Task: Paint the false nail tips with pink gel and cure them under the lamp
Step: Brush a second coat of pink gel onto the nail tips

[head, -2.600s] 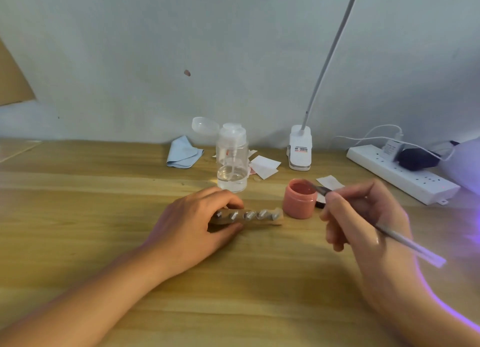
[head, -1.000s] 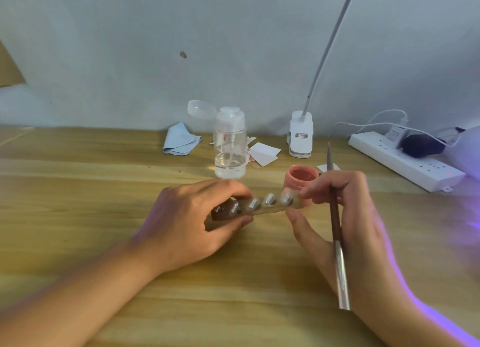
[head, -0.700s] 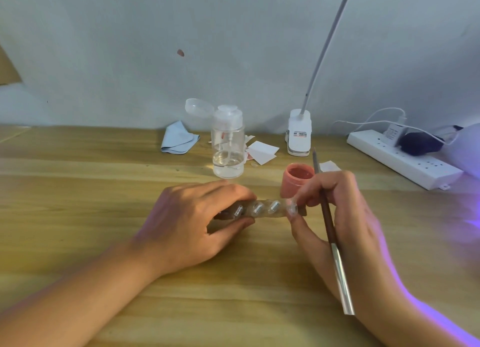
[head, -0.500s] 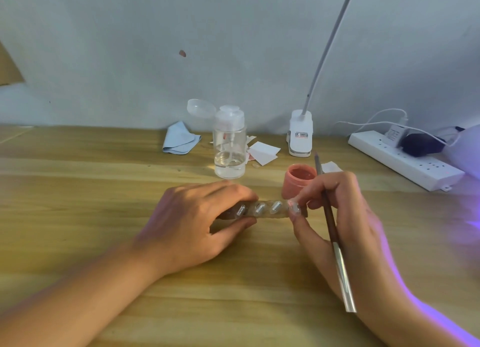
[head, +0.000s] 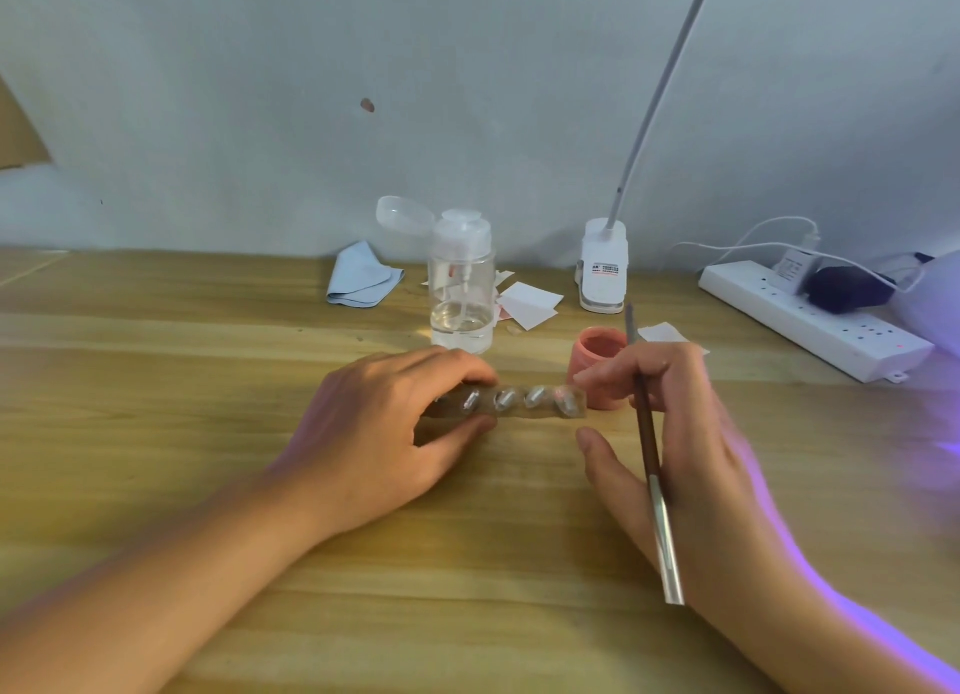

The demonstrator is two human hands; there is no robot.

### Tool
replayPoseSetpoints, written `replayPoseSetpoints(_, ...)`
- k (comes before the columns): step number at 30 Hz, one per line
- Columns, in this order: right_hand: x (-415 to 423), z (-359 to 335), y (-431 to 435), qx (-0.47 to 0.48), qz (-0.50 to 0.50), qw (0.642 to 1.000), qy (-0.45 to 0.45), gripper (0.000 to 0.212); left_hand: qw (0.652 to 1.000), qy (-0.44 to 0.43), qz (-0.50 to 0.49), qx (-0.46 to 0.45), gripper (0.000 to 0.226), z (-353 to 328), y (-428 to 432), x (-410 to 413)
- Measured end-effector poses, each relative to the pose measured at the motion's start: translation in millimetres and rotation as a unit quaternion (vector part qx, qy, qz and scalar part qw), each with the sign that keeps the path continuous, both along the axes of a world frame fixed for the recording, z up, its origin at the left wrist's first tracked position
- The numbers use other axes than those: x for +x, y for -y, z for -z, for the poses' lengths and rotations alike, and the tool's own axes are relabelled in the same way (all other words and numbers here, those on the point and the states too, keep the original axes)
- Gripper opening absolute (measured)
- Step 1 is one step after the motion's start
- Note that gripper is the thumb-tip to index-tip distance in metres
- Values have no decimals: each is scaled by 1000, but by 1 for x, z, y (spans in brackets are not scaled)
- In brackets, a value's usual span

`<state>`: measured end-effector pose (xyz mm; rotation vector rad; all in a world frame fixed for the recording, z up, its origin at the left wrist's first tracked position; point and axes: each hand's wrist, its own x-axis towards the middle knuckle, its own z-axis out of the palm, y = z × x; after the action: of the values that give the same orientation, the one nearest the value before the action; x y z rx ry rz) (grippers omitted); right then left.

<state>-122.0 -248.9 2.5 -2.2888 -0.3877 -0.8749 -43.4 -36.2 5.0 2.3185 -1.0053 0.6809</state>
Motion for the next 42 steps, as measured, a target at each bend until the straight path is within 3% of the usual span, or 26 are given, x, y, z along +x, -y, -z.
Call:
replayPoseSetpoints(11,1,-1,-1,-5,14,1000,22,35,998,39,44,10,23,0,1,-4)
replayPoseSetpoints(25,0,-1,-1,-21,37,999,9,42,999,35,28,20,22,1,1,-4)
replayPoseSetpoints(31,-4,-19,4,178,34,983,-1,26,1000,0,-30,7,21,1,0,1)
replayPoseSetpoints(34,2,-23,12,224,55,972,-44,32,999,-1,-38,16,24,1,0,1)
replayPoseSetpoints(42,10,-13,21,288,52,953,-76,12,999,11,-27,24,26,2,1,1)
